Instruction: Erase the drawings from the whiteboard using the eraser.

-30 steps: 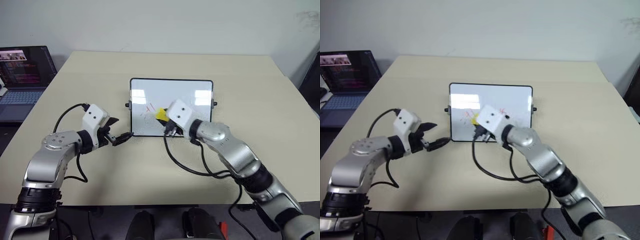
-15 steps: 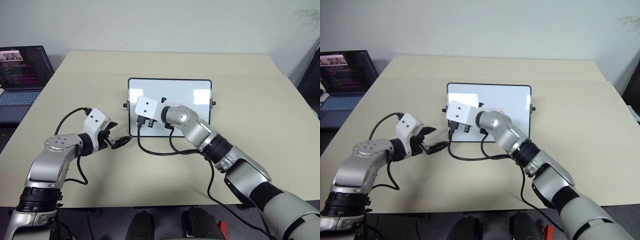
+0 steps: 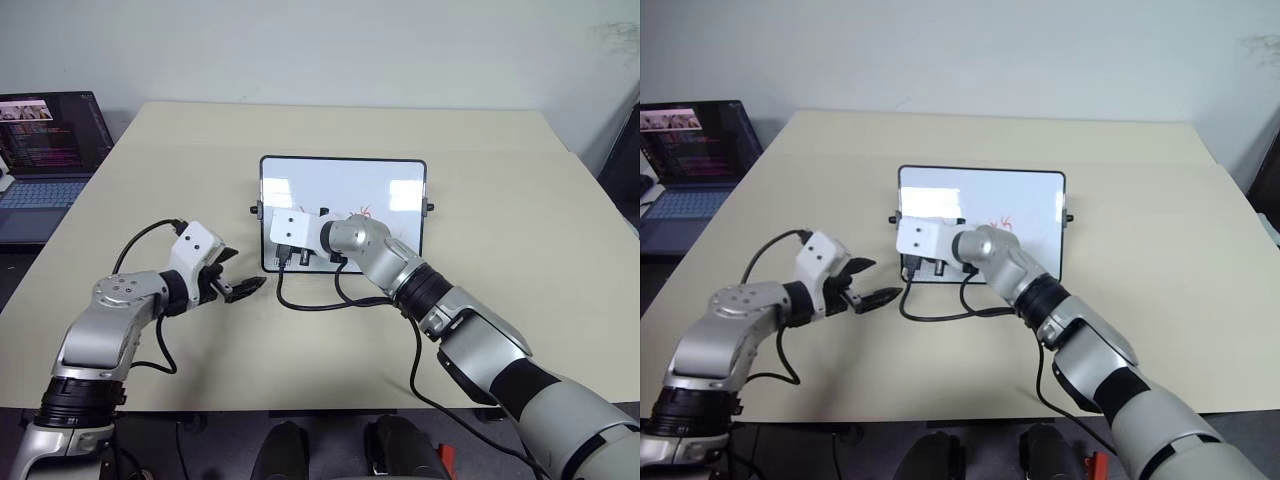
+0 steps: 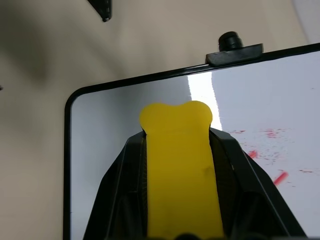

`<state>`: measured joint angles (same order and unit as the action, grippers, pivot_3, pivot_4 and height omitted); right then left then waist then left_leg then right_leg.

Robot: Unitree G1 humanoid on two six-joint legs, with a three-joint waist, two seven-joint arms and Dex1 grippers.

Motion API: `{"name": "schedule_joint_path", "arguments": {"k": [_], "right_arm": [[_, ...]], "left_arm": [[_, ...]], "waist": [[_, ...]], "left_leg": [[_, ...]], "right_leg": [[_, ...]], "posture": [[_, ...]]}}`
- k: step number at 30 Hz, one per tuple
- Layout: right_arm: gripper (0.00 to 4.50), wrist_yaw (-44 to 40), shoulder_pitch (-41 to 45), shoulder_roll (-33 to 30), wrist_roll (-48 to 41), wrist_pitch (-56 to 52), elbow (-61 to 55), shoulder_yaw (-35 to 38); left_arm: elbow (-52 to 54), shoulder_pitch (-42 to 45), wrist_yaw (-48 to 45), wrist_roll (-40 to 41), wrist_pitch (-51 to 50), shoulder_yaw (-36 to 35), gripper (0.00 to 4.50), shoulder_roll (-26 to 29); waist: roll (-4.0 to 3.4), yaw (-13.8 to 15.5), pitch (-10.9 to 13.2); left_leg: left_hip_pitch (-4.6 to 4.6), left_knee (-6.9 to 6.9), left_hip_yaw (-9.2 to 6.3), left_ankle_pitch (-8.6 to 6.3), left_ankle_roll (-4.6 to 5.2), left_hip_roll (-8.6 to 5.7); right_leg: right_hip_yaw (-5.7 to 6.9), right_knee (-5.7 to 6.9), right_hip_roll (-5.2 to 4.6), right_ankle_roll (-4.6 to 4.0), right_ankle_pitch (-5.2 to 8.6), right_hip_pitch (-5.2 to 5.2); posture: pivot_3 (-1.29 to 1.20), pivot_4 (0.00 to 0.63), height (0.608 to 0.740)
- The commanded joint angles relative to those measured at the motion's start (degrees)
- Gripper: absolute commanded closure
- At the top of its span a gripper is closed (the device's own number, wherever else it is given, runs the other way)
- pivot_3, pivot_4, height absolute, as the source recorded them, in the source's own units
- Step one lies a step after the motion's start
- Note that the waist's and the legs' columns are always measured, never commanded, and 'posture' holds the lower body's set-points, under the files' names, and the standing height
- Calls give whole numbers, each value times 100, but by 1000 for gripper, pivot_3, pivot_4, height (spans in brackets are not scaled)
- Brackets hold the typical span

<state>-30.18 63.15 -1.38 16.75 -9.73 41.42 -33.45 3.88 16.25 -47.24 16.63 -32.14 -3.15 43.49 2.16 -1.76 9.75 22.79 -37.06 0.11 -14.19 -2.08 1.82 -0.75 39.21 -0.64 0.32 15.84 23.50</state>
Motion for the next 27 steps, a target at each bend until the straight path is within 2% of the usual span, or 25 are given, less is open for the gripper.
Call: {"name": "schedule_joint_path", "arguments": {"k": [1, 11, 17, 21, 23, 27], "right_arm": [[3165, 383, 283, -115, 144, 54, 232, 370], [3166, -680, -184, -118, 171, -293, 34, 163], [3169, -120, 119, -120, 9, -295, 297, 751], [3171, -70, 313, -255, -55, -269, 541, 1011], [3172, -166, 328, -286, -54, -282, 614, 1056], [3172, -866, 11, -225, -139, -519, 363, 894]], "left_arm": [[166, 111, -55, 4, 101, 1, 0, 2], [142, 146, -91, -10, 124, 40, 0, -27], [150, 145, -117, -15, 135, 44, 0, -34], [144, 148, -134, -14, 146, 53, 0, -42], [136, 157, -144, -15, 170, 63, 0, -55], [108, 198, -143, -25, 195, 100, 0, -100]], "waist": [[1, 1, 0], [1, -5, -1], [0, 2, 0], [1, 11, -1], [1, 6, -1], [3, 1, -2]], "left_leg": [[0, 0, 0, 0, 0, -1], [-10, 1, 2, 0, 0, -2], [-29, -2, 1, 2, 0, -3], [-31, -6, -1, 5, -1, -5], [-32, -5, 1, 5, -1, -7], [-34, -2, 2, 4, -1, -6]], "right_leg": [[0, 1, -1, 0, 0, 0], [-2, 2, -2, 0, 0, -8], [-2, 20, -2, 0, 0, -19], [-1, 27, -3, -1, 0, -20], [-3, 26, -5, -1, 0, -21], [-3, 24, -4, -1, 1, -21]], "posture": [[0, 150, 740], [0, 150, 740], [0, 150, 740], [0, 150, 740], [0, 150, 740], [0, 150, 740]]}}
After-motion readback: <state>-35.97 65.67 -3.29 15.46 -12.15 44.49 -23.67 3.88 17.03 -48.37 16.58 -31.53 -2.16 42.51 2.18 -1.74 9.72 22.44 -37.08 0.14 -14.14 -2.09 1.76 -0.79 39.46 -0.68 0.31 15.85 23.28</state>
